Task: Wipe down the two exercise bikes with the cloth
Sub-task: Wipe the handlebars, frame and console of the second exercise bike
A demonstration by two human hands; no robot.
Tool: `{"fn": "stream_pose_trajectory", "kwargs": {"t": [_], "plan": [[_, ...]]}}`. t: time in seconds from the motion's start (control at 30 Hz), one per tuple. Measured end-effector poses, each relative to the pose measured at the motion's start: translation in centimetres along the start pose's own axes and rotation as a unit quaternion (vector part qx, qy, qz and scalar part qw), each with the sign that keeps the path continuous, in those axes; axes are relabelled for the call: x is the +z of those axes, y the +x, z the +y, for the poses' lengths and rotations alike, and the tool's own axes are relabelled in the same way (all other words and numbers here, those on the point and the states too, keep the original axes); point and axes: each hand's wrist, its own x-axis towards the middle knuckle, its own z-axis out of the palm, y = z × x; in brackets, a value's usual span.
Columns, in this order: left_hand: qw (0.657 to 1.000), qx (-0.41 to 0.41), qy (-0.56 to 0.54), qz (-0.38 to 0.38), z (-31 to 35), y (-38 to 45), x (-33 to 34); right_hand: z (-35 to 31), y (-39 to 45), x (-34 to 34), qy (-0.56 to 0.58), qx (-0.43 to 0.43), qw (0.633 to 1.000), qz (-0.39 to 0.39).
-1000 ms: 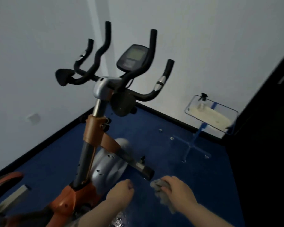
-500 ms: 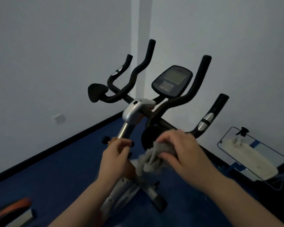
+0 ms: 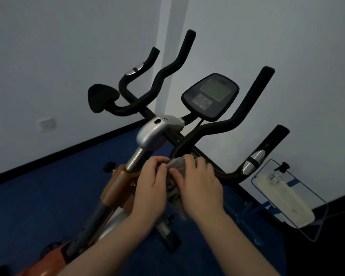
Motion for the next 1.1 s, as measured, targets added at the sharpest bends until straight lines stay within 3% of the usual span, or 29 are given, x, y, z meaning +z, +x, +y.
{"fn": "stream_pose_trajectory", "kwargs": {"t": [0.1, 0.27, 0.43, 0.57, 0.67, 0.73, 0.87, 0.97, 1.1], "plan": [[1.0, 0.008, 0.021, 0.004, -0.7, -0.5, 0.2, 2.4, -1.6, -0.5, 0.091, 0.012, 0.994, -0.056], [1.0, 0.012, 0.023, 0.003, -0.4, -0.7, 0.5, 2.5, 1.0, -1.3, 0.106, -0.026, 0.988, -0.107], [0.999, 0.012, 0.011, 0.04, -0.5, -1.7, 1.7, 3.9, -1.6, -1.8, 0.167, -0.04, 0.979, -0.111], [0.998, 0.006, -0.008, 0.066, -0.1, -2.1, 2.7, 3.8, 1.6, -2.6, 0.108, -0.066, 0.975, -0.185], [0.996, 0.015, -0.012, 0.091, -0.1, -2.4, 3.2, 3.1, 2.2, -2.3, 0.149, -0.108, 0.971, -0.151], [0.994, 0.015, -0.016, 0.108, -0.3, -2.7, 3.5, 4.7, 0.2, -2.1, 0.187, -0.091, 0.969, -0.134], [0.991, 0.021, 0.004, 0.134, -0.3, -2.9, 3.7, 4.6, 2.1, -1.9, 0.14, -0.129, 0.97, -0.15], [0.986, 0.041, 0.043, 0.158, -0.1, -2.9, 3.9, 3.5, 3.0, -1.8, 0.176, -0.169, 0.959, -0.145], [0.989, 0.019, 0.041, 0.142, -0.2, -3.0, 3.4, 7.0, 0.5, -2.2, 0.199, -0.116, 0.952, -0.203]]}}
